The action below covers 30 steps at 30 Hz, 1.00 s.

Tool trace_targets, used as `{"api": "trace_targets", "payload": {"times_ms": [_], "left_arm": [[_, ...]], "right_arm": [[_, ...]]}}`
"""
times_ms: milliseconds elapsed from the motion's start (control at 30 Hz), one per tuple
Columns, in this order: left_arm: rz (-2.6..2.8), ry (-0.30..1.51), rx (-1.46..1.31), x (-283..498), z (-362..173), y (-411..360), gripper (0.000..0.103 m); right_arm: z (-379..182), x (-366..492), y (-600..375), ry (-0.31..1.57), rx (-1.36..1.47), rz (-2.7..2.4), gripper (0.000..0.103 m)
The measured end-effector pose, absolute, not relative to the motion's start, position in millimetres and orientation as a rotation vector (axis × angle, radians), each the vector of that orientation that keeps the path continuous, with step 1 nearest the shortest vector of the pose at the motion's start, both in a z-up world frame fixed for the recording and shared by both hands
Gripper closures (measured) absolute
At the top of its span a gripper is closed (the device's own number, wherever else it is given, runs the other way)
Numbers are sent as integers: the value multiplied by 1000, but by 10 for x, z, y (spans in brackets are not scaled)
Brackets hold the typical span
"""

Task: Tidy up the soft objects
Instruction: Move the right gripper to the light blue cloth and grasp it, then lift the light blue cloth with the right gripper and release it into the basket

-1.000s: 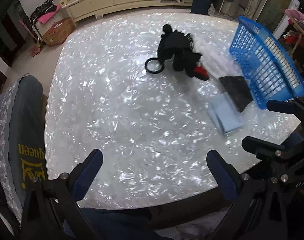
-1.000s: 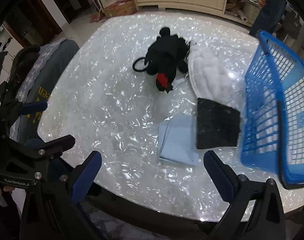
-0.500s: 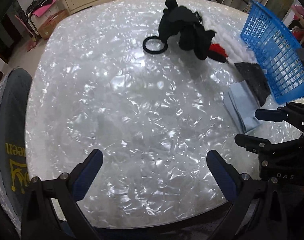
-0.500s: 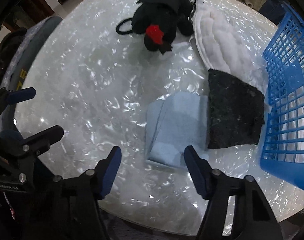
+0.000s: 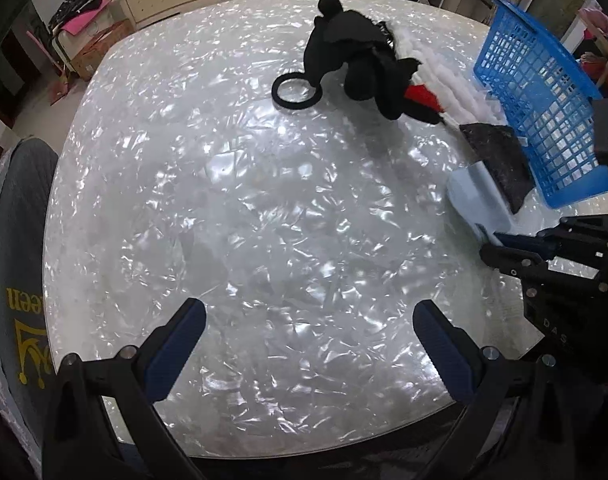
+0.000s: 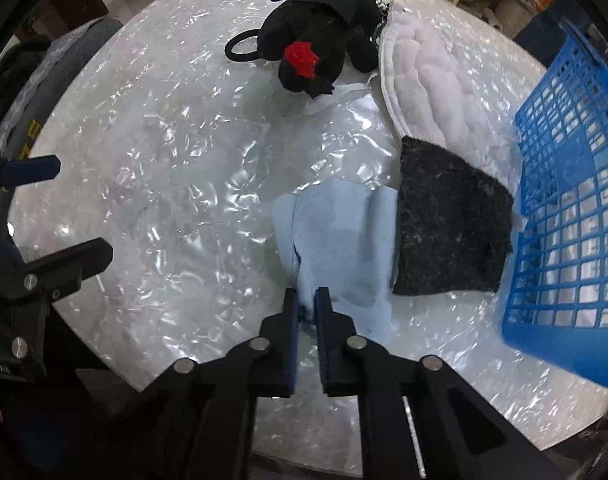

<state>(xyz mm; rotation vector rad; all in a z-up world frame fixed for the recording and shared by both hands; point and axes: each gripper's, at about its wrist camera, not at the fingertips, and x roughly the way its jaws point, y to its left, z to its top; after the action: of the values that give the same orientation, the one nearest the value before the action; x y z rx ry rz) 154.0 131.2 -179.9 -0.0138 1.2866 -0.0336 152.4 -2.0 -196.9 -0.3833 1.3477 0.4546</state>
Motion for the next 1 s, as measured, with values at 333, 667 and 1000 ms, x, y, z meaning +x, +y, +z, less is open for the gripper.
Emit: {"api": "trace_targets", "payload": {"times_ms": [333,667,1000], "left_arm": [[-43,1233,-3,1453,-1428,1266,0],[-83,1165,43,1428,-938,976,0],[-137,1139,43,1616,-636,714,0]], "right_arm": [[-1464,1423,-103,1282,-346,477,97],[-957,1307,-368,1180,-306,490,97],[-540,1488,-754,1096,-264,430,97]]}}
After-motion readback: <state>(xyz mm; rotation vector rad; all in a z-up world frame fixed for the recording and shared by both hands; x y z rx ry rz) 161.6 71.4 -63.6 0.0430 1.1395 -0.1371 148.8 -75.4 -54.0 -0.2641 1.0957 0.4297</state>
